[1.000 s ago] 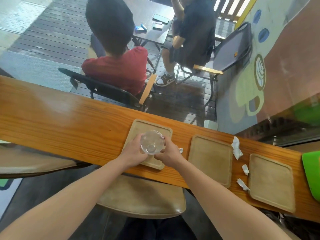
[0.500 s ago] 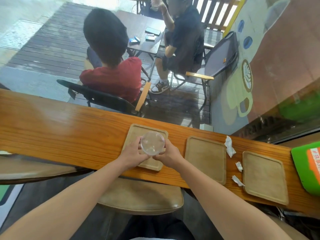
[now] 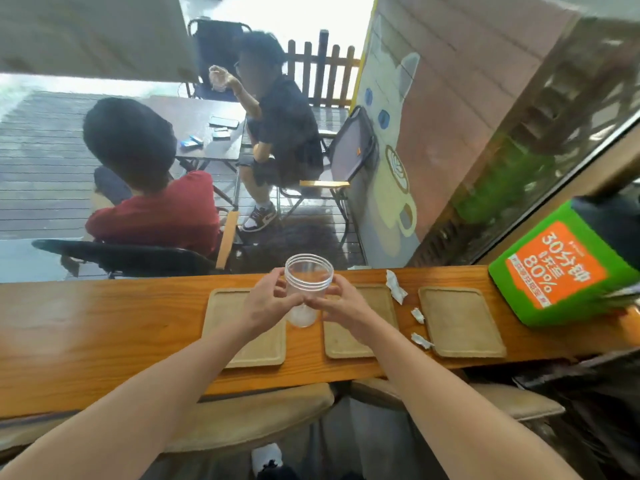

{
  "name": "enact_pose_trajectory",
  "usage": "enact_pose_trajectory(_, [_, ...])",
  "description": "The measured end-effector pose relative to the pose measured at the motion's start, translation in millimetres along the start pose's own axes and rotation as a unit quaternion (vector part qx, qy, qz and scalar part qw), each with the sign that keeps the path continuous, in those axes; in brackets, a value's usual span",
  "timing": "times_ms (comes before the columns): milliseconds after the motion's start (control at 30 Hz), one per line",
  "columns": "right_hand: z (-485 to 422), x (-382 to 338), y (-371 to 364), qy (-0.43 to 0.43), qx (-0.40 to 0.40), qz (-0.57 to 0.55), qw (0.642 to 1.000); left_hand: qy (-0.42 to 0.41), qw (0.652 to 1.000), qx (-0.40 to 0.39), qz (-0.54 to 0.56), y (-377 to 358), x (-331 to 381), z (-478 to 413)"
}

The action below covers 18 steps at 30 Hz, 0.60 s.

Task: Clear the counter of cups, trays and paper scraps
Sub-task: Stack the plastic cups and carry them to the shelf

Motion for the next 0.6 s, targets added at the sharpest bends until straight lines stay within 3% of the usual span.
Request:
enact_pose_trajectory(200, [60.9,14.6,80.6,0.035,0.077,-0.048,0.995,-0.072,0.994,-0.077,0.005,-73.4,74.3,13.3])
enact_pose_trajectory(367, [152.3,51.3,174.0,0.052,0.184,-0.086,0.978,-0.107,0.983,-0.150,0.017,-180.0,130.6,42.7])
enact_pose_trajectory(600, [309.9,131.9,290.2,0.055,0.359,-0.121,0.924,-0.161,0.950,-0.264,0.048,-350.2,208.0,128.5])
Point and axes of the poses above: each hand's wrist, its own z-axis away from the middle knuckle, its own y-axis out of the back of the hand, x = y × z, the point moved 5 cm from there along -z, towards the middle knuckle, and after that the axes turned 3 degrees about x, right-handed, at the moved point
